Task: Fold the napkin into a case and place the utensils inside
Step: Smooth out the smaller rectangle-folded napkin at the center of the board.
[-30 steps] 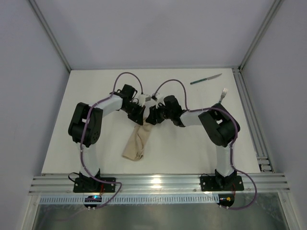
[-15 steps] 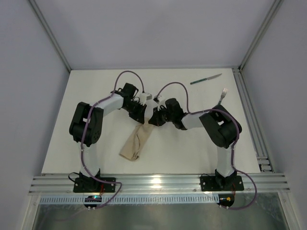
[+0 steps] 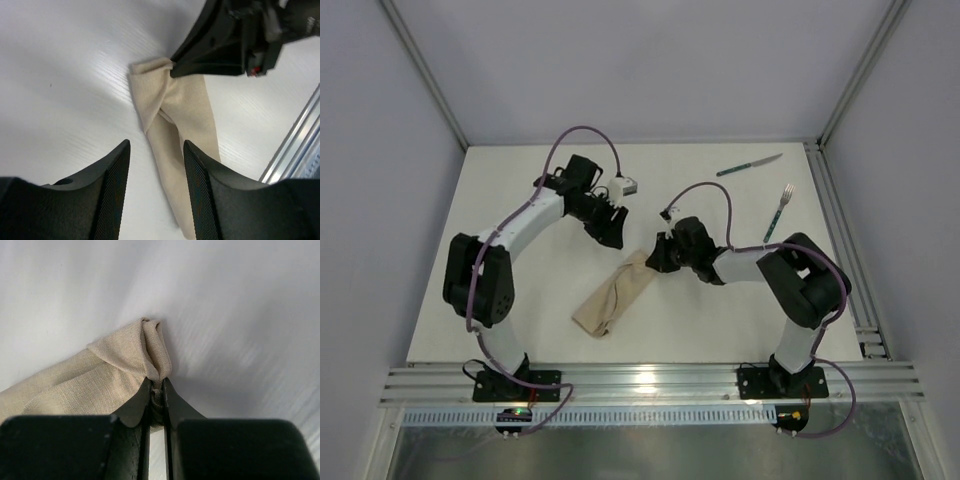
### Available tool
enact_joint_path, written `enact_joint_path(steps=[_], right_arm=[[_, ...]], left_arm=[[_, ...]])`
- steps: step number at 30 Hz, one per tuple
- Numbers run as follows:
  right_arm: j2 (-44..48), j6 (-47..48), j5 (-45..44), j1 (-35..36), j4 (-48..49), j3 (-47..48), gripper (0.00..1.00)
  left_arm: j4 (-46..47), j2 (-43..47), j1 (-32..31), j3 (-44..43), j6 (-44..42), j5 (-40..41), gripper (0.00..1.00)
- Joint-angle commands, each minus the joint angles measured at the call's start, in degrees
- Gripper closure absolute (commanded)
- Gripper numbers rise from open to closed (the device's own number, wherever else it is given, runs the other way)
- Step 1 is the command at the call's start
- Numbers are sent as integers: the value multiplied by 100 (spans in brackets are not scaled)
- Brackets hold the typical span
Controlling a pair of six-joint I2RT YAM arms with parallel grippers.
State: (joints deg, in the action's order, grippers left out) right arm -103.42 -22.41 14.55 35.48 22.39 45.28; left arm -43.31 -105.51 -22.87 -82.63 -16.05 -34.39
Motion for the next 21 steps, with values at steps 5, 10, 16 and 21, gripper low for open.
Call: enact_joint_path(steps=[5, 10, 16, 21], right_arm=[[498, -729, -1076, 11, -622, -317, 96], [463, -1036, -1323, -42, -473, -300, 96], [427, -1142, -1428, -51, -358, -353, 96], [515, -1098, -1622, -51, -341, -406, 96]], left_arm=[[-1161, 954, -753, 562, -943, 372, 50], [-1031, 1340, -1341, 976, -1119, 784, 45], [-530, 1270, -1887, 1319, -970, 1811, 45], [-372, 1209, -1940, 1486, -935, 2313, 50]])
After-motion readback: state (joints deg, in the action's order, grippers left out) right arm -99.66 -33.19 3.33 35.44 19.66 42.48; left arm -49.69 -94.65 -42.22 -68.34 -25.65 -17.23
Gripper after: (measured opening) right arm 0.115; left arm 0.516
